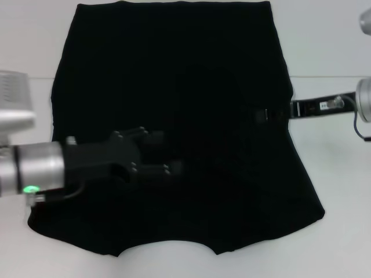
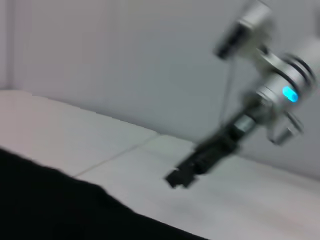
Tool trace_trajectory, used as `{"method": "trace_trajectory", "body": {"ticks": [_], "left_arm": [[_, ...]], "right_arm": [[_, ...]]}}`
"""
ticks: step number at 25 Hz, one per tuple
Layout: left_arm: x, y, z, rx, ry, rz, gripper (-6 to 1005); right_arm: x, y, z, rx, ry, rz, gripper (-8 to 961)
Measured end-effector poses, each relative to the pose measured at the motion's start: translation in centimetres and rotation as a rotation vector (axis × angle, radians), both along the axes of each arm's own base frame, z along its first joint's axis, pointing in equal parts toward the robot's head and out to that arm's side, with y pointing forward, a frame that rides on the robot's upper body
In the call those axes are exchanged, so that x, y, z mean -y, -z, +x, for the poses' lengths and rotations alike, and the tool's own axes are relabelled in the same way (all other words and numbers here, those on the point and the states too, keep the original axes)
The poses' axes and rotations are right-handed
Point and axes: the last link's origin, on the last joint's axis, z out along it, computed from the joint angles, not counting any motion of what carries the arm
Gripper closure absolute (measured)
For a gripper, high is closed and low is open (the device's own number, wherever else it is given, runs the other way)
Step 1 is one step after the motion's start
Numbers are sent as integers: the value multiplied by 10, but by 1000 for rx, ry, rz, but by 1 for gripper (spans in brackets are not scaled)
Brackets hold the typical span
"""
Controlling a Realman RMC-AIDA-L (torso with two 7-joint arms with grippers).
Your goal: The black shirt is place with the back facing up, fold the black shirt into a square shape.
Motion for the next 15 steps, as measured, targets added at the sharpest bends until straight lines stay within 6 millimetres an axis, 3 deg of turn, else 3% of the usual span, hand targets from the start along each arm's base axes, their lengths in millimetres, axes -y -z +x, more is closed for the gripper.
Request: {"method": "trace_trajectory", "body": {"ticks": [5, 10, 15], "left_arm": [[8, -32, -22, 54, -156, 1, 96], [27, -58, -62, -55, -292, 70, 97], [46, -72, -90, -133, -385, 99, 97]], "right_arm": [[20, 9, 6, -141, -137, 28, 387], [30, 27, 6, -178, -251, 51, 144], [26, 42, -7, -170, -294, 38, 100]]}}
